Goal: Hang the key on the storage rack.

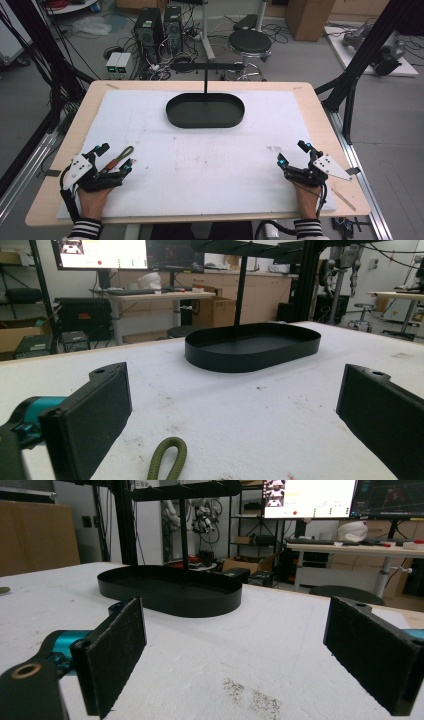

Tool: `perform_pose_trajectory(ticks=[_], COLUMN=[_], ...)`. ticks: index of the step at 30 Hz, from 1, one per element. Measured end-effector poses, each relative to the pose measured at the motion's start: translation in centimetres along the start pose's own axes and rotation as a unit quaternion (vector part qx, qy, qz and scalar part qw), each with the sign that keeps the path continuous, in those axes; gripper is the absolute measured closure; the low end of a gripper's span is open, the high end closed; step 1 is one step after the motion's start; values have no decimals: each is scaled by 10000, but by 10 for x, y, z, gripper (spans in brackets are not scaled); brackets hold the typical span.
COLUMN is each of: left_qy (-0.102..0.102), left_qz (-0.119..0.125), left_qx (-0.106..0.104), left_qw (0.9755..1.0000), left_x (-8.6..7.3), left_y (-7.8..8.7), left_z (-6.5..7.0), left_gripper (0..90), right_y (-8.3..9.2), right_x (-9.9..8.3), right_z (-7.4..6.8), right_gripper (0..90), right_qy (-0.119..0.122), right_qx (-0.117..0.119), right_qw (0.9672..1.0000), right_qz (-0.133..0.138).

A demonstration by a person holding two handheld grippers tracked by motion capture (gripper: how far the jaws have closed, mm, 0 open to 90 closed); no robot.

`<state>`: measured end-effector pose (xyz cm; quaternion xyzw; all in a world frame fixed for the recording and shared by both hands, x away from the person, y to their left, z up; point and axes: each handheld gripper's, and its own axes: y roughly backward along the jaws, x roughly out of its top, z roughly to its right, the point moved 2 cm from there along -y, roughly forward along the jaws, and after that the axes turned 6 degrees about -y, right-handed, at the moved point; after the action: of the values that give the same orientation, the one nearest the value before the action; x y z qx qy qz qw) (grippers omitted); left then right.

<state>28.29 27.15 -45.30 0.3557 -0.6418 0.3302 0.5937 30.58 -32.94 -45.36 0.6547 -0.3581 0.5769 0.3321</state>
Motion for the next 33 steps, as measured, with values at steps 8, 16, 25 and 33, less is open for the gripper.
perform_pose_trajectory(ticks=[8,16,25,33], left_qy=[-13,14,127,-94], left_qz=[-20,-29,-58,-240], left_qx=[11,33,20,-62], left_qw=[10000,10000,9999,9996], left_x=[0,0,1,20], left_y=[0,0,0,9], left_z=[1,1,-1,-5], left_gripper=[17,17,17,17], right_y=[0,0,0,0], right_x=[0,0,0,0], right_z=[0,0,0,0], right_gripper=[90,90,91,91], right_qy=[15,29,42,52], right_qx=[19,15,12,11], right_qw=[10000,10000,10000,10000], right_qz=[14,16,23,23])
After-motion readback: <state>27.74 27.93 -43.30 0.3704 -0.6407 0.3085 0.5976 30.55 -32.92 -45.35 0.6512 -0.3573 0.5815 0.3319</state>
